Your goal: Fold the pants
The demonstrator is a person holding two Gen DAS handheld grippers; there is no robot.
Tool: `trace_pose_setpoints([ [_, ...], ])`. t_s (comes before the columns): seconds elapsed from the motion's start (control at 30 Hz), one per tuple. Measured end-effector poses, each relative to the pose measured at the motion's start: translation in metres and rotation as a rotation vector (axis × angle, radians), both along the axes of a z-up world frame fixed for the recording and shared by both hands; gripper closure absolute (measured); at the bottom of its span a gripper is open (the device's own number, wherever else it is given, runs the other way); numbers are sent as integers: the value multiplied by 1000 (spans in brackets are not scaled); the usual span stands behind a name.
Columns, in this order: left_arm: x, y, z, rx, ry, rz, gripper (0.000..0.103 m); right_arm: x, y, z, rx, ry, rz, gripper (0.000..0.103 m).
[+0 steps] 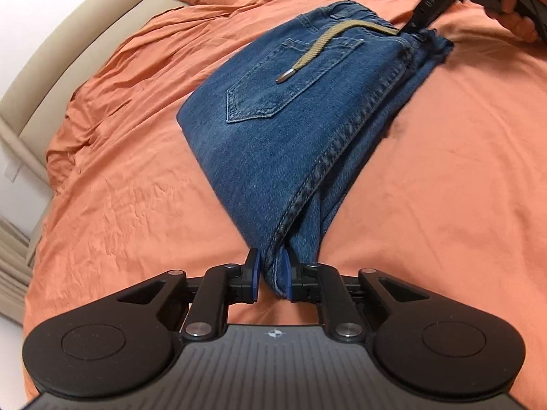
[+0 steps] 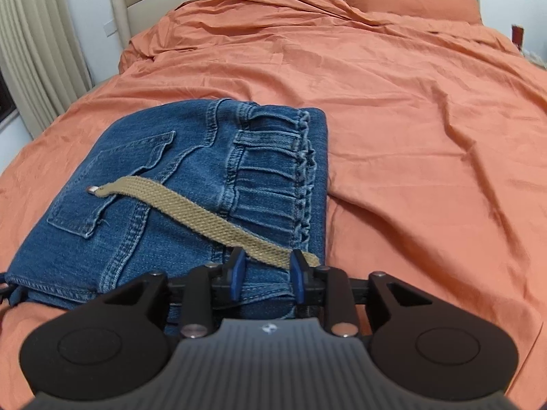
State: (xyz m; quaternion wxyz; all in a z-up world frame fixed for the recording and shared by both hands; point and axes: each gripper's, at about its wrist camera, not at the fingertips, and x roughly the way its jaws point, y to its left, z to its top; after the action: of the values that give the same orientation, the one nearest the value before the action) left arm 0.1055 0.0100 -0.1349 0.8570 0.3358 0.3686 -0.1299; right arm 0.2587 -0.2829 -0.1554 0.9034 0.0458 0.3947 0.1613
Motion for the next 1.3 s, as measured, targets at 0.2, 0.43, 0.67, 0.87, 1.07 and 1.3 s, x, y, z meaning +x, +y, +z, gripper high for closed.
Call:
trace_pose_setpoints([
  [0.2, 21, 26, -2, 153, -7, 133, 103, 1, 3, 3, -19, 14, 3, 78],
  [0.43, 6, 41, 35, -79, 14, 155, 91, -23, 1, 35, -58, -48, 6, 74],
  [0.67, 20, 46, 53, -377, 43, 232, 86, -70, -4, 43, -132, -83, 26, 74],
  [0.87, 55, 62, 62, -563, 30, 355, 62, -72, -26, 37, 22, -16, -63, 49],
  [1.07, 103, 81, 52, -730, 103, 478, 47, -39, -35, 40, 156, 16, -118, 37],
  [1.3, 144, 81, 36, -732, 156, 544, 38, 18, -35, 29, 214, 98, -122, 27],
])
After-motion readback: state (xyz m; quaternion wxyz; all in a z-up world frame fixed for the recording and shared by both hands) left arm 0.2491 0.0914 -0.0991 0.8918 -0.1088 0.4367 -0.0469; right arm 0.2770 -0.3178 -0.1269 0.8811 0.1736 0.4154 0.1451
